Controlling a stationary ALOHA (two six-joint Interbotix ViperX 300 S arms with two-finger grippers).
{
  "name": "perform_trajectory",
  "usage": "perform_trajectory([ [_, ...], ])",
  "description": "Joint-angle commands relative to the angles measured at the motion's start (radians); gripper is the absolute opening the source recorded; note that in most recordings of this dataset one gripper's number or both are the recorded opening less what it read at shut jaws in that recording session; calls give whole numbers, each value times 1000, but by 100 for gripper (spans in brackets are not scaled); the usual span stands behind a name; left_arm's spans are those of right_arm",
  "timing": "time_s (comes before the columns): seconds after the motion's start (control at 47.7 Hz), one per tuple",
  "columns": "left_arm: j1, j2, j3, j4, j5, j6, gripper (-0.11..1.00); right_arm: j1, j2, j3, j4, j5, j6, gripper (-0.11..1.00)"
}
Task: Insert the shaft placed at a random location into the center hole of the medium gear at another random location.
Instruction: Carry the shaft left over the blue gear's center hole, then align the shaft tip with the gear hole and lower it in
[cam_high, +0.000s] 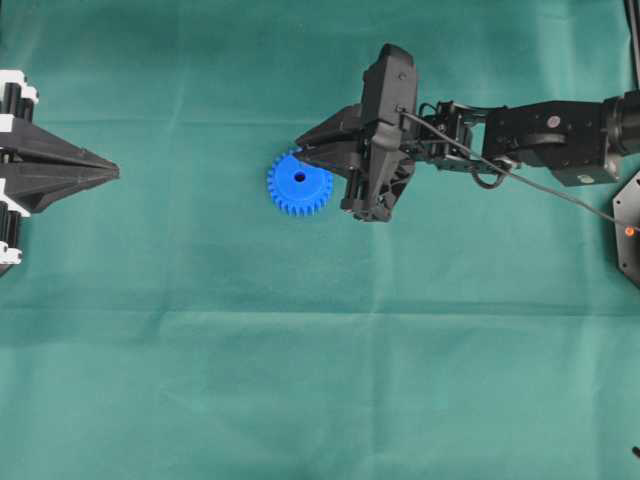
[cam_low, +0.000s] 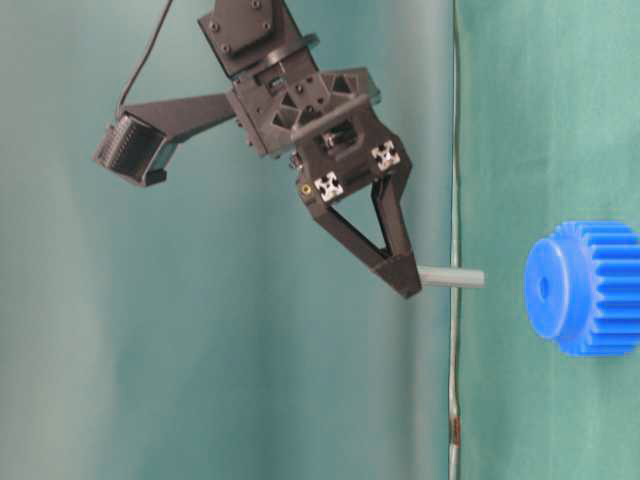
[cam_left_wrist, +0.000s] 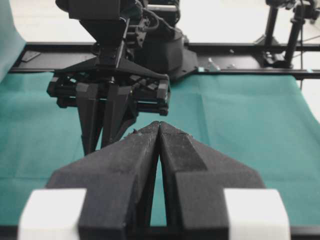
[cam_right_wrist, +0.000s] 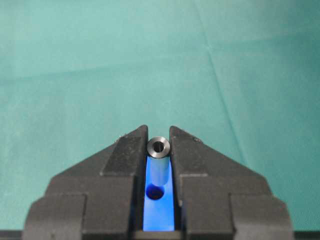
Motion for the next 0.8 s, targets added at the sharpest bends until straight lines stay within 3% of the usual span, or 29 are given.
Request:
perform_trajectory([
  [0.0, -2, 5, -26, 3, -3, -2, 0, 3, -11, -35, 0, -8, 14, 13],
  [0.776, -2, 5, -25, 3, -3, -3, 0, 3, 101, -41, 21, -57, 15, 13],
])
